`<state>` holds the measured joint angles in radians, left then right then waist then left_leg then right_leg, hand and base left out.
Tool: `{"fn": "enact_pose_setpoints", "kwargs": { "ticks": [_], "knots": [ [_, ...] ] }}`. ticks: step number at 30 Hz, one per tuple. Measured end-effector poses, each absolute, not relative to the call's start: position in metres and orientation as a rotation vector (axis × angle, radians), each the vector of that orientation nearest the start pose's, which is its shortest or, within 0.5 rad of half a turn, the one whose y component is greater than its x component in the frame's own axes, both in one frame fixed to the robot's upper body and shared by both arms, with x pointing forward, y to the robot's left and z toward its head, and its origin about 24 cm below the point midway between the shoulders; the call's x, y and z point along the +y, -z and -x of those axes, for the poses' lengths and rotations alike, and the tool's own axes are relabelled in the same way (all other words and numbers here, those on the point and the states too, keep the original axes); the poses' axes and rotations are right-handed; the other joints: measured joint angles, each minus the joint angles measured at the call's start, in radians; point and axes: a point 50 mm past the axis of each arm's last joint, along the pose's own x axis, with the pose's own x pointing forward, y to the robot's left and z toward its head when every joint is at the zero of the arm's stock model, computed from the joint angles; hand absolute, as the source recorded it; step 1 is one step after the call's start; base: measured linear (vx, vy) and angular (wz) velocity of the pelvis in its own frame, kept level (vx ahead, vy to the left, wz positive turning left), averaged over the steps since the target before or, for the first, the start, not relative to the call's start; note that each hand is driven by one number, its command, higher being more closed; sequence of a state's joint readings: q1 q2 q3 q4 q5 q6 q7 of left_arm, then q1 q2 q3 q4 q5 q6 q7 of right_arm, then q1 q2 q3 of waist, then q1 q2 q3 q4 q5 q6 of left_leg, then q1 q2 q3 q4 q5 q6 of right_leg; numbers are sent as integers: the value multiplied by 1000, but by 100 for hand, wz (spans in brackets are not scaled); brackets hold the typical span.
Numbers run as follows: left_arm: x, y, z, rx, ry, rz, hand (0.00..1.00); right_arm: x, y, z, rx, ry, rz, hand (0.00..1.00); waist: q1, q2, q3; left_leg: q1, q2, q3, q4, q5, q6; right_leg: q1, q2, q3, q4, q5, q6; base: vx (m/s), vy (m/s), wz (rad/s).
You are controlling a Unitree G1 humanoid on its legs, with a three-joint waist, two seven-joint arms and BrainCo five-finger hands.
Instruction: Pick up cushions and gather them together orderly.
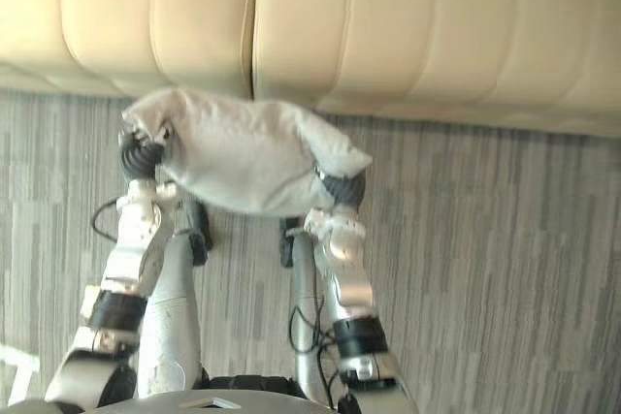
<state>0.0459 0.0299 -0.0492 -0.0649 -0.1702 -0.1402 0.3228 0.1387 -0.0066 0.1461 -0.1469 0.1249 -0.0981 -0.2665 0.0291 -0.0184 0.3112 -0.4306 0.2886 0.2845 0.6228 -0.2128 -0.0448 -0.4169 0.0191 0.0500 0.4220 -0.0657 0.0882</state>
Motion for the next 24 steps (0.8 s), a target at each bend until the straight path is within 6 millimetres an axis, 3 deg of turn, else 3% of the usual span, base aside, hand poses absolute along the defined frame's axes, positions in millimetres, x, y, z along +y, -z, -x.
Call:
{"fn": "enact_pose_setpoints", "kwargs": {
  "ticks": [5,6,9,13,16,18,20,21,22,24],
  "knots": [
    [168,-46,-227,-90,-313,159,100,-133,-47,-220,-72,123,-103,100,8,-18,-61,114,-9,93,-88,-8,-4,75,-55,-47,-95,26,-28,60,117,-46],
    [169,-43,-224,-79,-315,150,100,-133,-46,-219,-68,109,-88,100,5,-29,-85,147,-33,102,-130,-1,-15,91,-75,-58,-120,44,-31,95,23,-10],
    [167,-37,-218,-52,-299,135,100,-138,-39,-213,-40,103,-59,100,0,-26,-128,193,-64,97,-217,33,-28,122,-84,-66,-162,58,-35,136,-35,5],
    [159,-30,-212,-18,-284,159,100,-145,-34,-208,-16,103,-41,100,-10,7,-156,213,-48,54,-228,61,-35,173,-66,-113,-182,56,-41,191,-68,18],
    [159,-23,-205,14,-285,173,100,-146,-29,-201,11,108,-41,100,2,15,-152,182,2,-17,-44,54,-35,242,-45,-144,-152,3,-56,103,-71,18],
    [159,-17,-196,49,-283,174,100,-149,-31,-193,9,114,-34,100,5,37,-156,141,37,-53,117,69,-15,277,-38,-159,-111,-72,-63,10,-30,31],
    [160,-15,-192,61,-285,182,100,-149,-36,-190,-10,117,-38,100,11,46,-167,114,41,-56,154,94,-4,285,-41,-162,-127,-76,-69,18,55,16],
    [160,-16,-191,56,-282,186,100,-149,-43,-191,-41,117,-42,100,18,49,-169,85,41,-51,158,104,-5,288,-47,-159,-153,-71,-78,65,94,4],
    [160,-17,-191,52,-280,193,100,-149,-48,-192,-64,116,-43,100,26,50,-170,79,35,-41,126,67,-7,284,-54,-156,-174,-68,-82,102,153,12],
    [161,-18,-191,47,-280,194,100,-150,-55,-195,-96,114,-42,100,20,59,-175,93,-5,-32,-68,2,-24,274,-69,-148,-195,-67,-79,88,158,28]
  ]
}}
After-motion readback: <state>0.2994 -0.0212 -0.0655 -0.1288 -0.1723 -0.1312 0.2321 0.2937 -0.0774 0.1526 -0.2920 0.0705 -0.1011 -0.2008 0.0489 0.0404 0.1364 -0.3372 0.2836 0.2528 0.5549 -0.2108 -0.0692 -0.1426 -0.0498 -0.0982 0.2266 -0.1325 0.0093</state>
